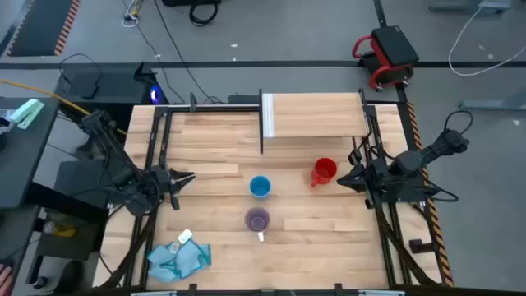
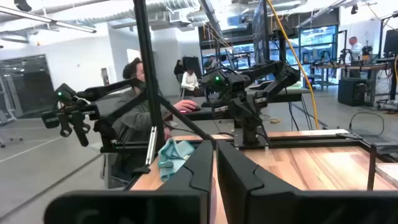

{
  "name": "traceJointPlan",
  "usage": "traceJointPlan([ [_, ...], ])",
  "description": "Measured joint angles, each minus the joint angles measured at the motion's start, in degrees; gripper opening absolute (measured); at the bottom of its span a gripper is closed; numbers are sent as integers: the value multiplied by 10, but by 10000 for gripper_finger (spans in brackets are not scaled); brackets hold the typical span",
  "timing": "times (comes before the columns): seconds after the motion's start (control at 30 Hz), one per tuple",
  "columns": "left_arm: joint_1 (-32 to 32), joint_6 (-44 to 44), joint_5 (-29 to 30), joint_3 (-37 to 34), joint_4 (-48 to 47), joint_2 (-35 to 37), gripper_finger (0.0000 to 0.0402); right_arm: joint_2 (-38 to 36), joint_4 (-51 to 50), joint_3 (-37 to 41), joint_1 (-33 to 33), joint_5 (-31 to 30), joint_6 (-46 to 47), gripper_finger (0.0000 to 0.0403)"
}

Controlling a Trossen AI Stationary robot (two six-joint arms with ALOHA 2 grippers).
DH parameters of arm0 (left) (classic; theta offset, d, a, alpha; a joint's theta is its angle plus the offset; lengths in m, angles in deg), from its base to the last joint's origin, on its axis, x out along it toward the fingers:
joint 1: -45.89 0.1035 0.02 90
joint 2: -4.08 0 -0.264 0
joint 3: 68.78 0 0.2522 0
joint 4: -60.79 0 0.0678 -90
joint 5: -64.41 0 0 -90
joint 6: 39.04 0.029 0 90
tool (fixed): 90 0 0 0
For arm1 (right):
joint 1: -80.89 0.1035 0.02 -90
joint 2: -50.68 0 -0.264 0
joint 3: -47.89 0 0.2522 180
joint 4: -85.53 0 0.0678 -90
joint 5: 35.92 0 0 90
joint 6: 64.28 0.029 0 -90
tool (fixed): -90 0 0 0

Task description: Stack small to large cups/mugs on shelf

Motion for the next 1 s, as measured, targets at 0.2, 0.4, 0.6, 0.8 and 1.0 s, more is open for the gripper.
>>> traceJointPlan([
  [0.2,0,0,0,0,0,0,61,0,0,0,0,0,0,30],
  [0.4,0,0,0,0,0,0,53,0,0,0,0,0,0,30],
  [0.6,0,0,0,0,0,0,52,0,0,0,0,0,0,30],
  [0.8,0,0,0,0,0,0,59,0,0,0,0,0,0,30],
  [1.0,0,0,0,0,0,0,54,0,0,0,0,0,0,30],
])
